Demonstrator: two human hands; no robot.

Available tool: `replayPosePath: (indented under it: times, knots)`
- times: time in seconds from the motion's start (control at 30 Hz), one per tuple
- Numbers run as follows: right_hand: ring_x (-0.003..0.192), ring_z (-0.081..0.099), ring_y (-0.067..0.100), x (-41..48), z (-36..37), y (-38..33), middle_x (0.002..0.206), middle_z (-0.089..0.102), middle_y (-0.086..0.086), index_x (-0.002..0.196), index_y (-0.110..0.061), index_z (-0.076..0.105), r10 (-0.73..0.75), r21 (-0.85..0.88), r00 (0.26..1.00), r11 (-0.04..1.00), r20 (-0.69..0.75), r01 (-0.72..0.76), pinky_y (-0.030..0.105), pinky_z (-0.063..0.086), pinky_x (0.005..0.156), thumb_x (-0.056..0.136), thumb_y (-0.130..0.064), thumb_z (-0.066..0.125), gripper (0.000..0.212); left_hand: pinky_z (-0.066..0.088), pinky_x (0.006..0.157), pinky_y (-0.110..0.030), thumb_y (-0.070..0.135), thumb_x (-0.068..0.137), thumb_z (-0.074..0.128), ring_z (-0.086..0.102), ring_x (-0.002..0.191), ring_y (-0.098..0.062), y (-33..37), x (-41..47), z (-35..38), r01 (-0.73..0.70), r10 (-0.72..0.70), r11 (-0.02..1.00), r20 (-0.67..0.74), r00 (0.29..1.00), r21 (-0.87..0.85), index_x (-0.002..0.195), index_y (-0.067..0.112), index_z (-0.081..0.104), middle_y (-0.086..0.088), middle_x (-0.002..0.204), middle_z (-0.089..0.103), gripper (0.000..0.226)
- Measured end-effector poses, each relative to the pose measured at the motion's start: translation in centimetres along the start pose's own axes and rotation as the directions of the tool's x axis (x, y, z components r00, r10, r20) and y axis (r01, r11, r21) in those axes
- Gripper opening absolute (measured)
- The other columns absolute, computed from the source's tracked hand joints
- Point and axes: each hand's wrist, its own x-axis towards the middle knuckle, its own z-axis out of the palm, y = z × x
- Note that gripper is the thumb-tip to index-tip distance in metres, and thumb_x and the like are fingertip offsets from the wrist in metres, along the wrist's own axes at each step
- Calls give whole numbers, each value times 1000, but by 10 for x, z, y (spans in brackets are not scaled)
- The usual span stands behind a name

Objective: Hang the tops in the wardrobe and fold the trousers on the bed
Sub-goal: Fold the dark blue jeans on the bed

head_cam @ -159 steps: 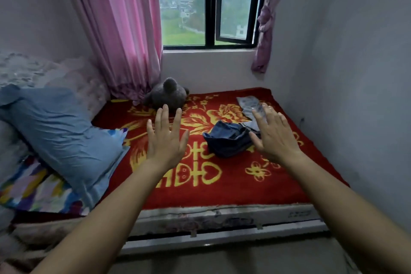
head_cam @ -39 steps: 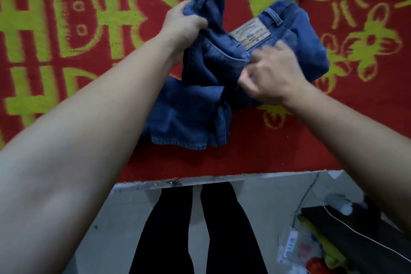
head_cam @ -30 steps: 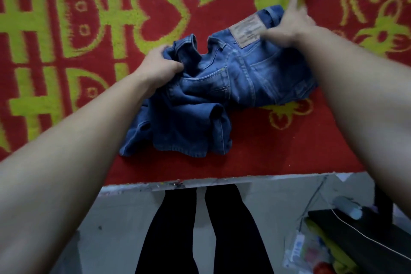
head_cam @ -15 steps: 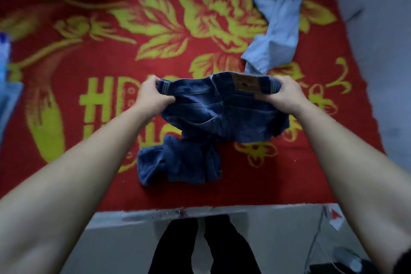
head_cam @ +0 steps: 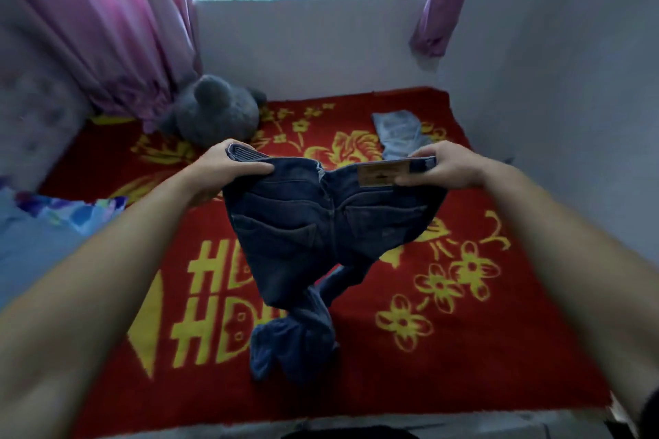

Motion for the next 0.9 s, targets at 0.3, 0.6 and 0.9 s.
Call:
replayPosePath:
  times: [0.3,0.6,0.9]
  knots:
    - [92,67,9,-26,14,-34,103,71,-7,104,-25,74,65,-230,961,973,267,-2,24,53,71,87,-42,75,24,48,65,-25,12,69,85,62,73,-12,6,-25,-43,-44,33,722,30,999,691,71,30,73,6,76,70,22]
    - [79,54,17,-17,59,-44,89,54,-3,99,-18,54,192,-608,915,791,354,70,29,47,67,89,-9,66,18,43,94,-41,10,89,45,47,112,-29,-42,-33,-12,-95,-194,453,202,960,887,107,15,41,-11,121,49,19]
    - [90,63,18,0,98,-32,107,62,0,103,-23,64,364,-512,723,859,588,-17,35,58,77,82,-22,78,25,45,66,-25,38,88,69,60,76,-7,-90,-43,-6,-52,-424,658,426,799,751,84,34,62,13,85,63,9]
